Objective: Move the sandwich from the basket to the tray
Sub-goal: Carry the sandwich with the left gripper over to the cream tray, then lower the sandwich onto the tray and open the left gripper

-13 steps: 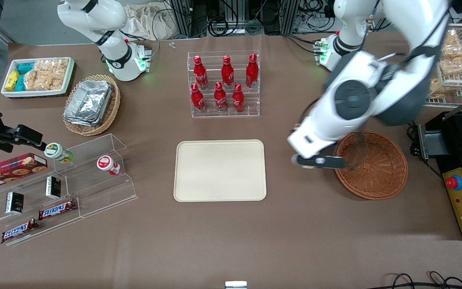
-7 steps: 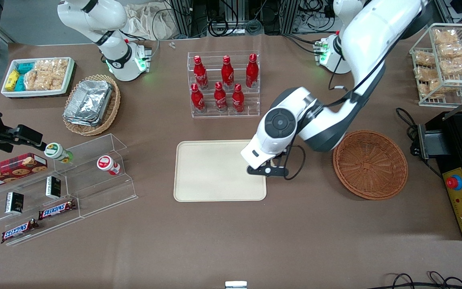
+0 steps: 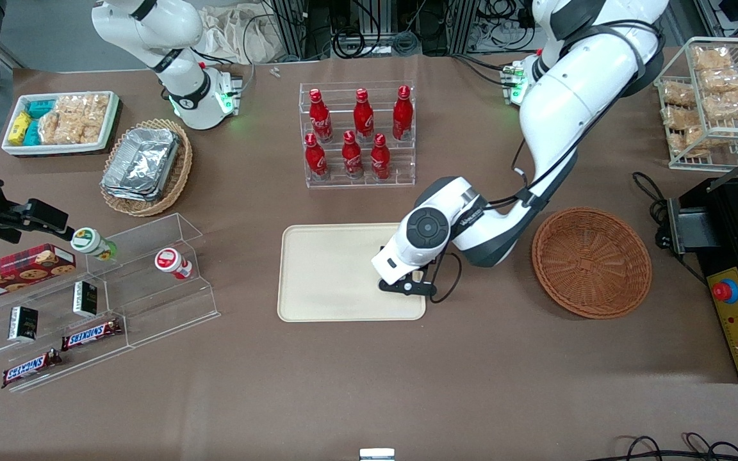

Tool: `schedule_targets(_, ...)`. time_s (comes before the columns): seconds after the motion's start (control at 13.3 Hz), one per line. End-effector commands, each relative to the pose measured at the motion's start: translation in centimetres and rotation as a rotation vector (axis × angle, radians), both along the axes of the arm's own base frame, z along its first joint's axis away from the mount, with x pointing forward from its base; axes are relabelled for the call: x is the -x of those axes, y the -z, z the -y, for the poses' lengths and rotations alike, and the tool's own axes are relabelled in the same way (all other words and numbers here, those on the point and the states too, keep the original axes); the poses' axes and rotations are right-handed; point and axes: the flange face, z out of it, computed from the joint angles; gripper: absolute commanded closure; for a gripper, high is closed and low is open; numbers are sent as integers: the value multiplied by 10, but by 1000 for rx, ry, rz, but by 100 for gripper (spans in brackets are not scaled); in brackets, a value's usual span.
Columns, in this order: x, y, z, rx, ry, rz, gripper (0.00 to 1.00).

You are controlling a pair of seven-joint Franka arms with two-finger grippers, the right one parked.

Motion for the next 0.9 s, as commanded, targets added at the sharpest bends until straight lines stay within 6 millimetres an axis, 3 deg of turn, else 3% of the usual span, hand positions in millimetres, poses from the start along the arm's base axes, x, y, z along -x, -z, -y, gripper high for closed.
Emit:
schedule_targets(0.0,-4,0,4,-19,-43,27,33)
schedule_targets(0.07,-3,0,4,-31,-80,21,1)
schedule_targets(0.22,2,-10,-1,-64,-129,19,0)
schedule_targets(0.38,6,-41,-15,-124,-109,22,0)
schedule_targets(0.53,-5,-70,-46,-164,-79,12,0)
schedule_targets(0.82,-21,-132,-127,-199,15,-31,0)
